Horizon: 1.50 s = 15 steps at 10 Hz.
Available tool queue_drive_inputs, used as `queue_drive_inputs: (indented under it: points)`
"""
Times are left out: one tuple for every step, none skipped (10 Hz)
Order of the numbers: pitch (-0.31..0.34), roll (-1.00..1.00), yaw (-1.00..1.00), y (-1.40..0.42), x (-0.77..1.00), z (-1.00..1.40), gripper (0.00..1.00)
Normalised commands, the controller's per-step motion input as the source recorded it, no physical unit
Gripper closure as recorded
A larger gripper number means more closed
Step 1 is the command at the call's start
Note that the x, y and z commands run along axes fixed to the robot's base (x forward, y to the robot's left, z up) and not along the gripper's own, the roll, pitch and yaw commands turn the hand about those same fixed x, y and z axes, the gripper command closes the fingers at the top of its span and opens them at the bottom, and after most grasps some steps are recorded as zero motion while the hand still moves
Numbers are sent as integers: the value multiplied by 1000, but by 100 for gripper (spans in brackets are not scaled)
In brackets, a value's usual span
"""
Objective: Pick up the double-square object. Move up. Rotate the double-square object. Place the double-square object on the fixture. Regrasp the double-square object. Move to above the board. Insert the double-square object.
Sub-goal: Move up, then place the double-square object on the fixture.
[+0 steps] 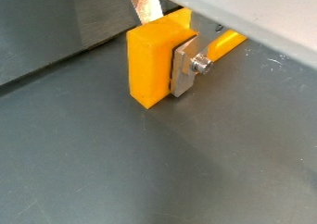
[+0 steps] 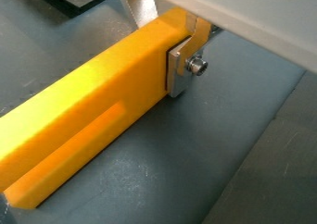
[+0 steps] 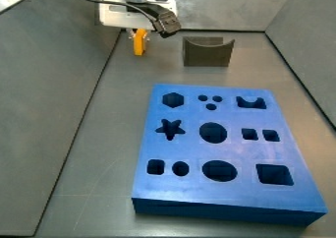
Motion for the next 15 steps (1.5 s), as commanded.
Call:
queue_drive_inputs:
  points:
    - [0,0,0,0,0,833,100]
    - [15,2,-2,1,-19,798,100]
    - [24,7,-7,2,-27,747,100]
    - [45,22,-15,5,-19,628,100]
    - [51,34,-19,5,-14,532,100]
    - [51,47,-21,7,-18,432,100]
    - [48,59,-23,8,-20,333,100]
    - [44,71,-19,6,-25,199,100]
    - [0,0,0,0,0,1000,100]
    - [0,7,5,-1,5,1000,100]
    - [15,11,3,1,-4,1000,100]
    - [27,23,-5,4,-13,1000,100]
    - [29,35,-12,6,-16,1000,100]
    - [31,48,-20,8,-20,1000,100]
    - [35,62,-24,10,-26,1000,100]
